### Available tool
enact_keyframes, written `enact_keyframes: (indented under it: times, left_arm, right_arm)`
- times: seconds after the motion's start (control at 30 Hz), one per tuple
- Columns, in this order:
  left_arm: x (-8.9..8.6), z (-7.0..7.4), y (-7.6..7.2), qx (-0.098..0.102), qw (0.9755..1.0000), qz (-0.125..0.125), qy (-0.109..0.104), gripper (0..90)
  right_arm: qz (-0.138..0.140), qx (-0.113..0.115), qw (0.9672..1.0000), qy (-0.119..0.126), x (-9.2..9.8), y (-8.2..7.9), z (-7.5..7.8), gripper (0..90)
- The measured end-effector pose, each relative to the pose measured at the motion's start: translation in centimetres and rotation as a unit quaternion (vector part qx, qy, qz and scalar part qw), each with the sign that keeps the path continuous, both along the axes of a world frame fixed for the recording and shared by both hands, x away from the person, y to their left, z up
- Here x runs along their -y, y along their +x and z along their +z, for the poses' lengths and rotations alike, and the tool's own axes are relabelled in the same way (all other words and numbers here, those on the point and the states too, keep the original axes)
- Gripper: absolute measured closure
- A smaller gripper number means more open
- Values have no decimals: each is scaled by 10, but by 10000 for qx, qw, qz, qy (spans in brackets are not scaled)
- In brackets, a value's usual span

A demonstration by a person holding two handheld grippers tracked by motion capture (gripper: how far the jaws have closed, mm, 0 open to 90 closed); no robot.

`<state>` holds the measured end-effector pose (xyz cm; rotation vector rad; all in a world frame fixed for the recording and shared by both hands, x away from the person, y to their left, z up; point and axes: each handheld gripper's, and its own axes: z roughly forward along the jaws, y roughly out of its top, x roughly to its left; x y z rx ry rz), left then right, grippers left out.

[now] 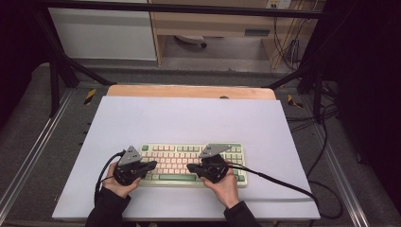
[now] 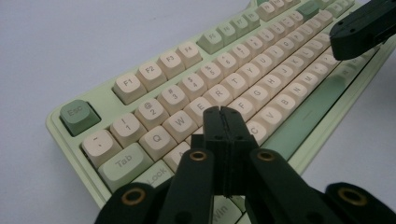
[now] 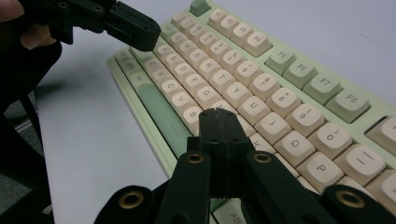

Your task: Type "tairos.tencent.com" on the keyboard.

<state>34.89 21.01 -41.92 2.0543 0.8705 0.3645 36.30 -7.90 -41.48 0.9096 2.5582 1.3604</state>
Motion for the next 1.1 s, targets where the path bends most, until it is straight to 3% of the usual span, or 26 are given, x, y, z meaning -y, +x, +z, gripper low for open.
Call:
enact_keyframes:
  times: [0.4,0.83,1.1]
  left_arm:
    - [0,-1,1,-21,10000,-15,-2,899]
    - [0,0,0,-4,10000,-13,7,899]
    - [-1,0,0,4,10000,-11,-5,899]
  right_arm:
    - [62,-118,9999,-79,-19,5,-11,900]
    - [89,-126,9996,-247,-25,7,-20,900]
    - [79,-49,9998,-190,-21,4,-12,900]
